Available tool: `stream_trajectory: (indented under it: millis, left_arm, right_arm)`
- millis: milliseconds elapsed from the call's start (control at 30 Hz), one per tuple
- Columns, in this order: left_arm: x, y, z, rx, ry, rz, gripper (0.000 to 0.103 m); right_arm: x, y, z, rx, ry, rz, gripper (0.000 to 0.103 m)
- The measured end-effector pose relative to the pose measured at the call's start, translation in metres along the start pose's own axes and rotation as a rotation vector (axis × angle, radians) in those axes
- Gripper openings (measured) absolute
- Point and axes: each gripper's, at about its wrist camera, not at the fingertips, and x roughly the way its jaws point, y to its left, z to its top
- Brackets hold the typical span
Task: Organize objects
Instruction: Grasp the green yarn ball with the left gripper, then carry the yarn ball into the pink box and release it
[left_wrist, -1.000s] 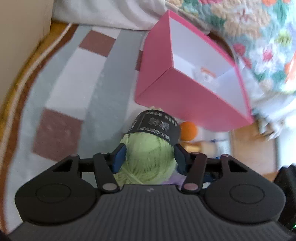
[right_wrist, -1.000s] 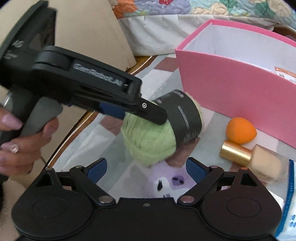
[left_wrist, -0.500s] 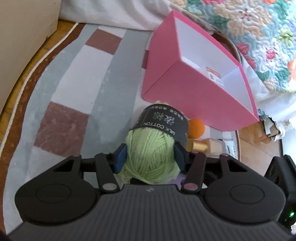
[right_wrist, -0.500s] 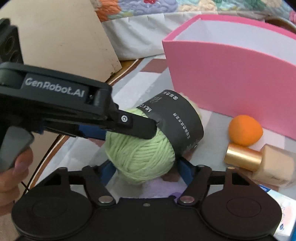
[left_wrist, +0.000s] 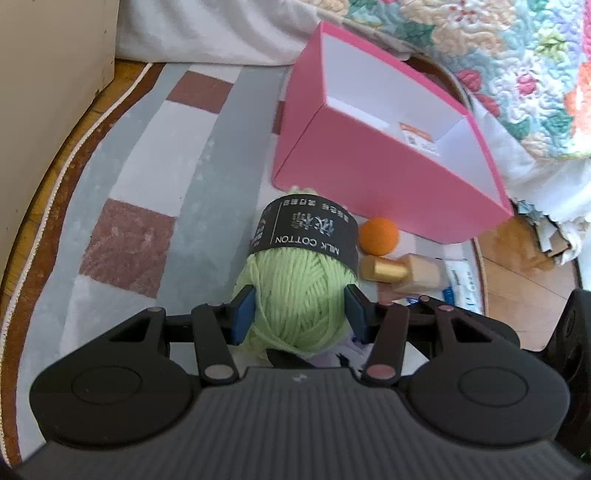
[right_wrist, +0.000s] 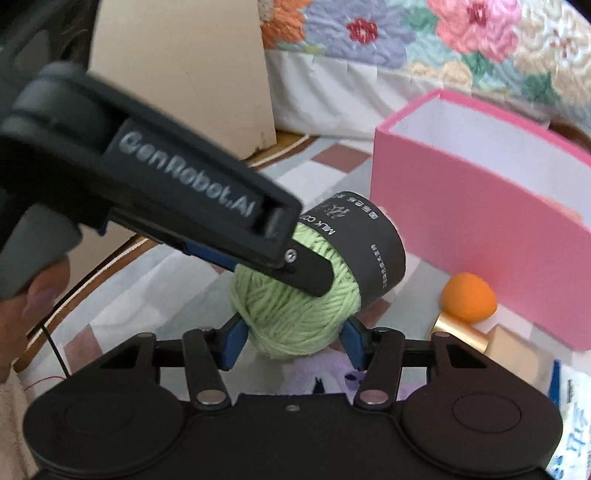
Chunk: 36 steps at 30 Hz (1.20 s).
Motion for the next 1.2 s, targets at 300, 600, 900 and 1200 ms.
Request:
stream_trajectory:
  millis: [300,600,900,1200]
  left_arm:
    - [0.005,0.015,-0.002,-0.077,-0.030,-0.045,0.051]
    - [-0.040,-0.034,-0.026,0.085,-0.097,0.020,0.051]
    - [-0.073,-0.063,-0.042,0.102,-0.109,0.015,0.051]
    - [-0.110,-0.102,-0.026,0.166,-0.141,0.024,0.051]
  right_arm:
    - [0.030,0.001,0.006,-0.009,-0.020,0.020,0.063]
    - [-0.017,0.015,0.003,-0.061,-0.098,0.033,0.060]
    - [-0.058,0.033,-0.014,-0.147,-0.140,0.005,0.060]
    - [-0.107,0.030,-0.004,-0.196,-0.217,-0.011,0.060]
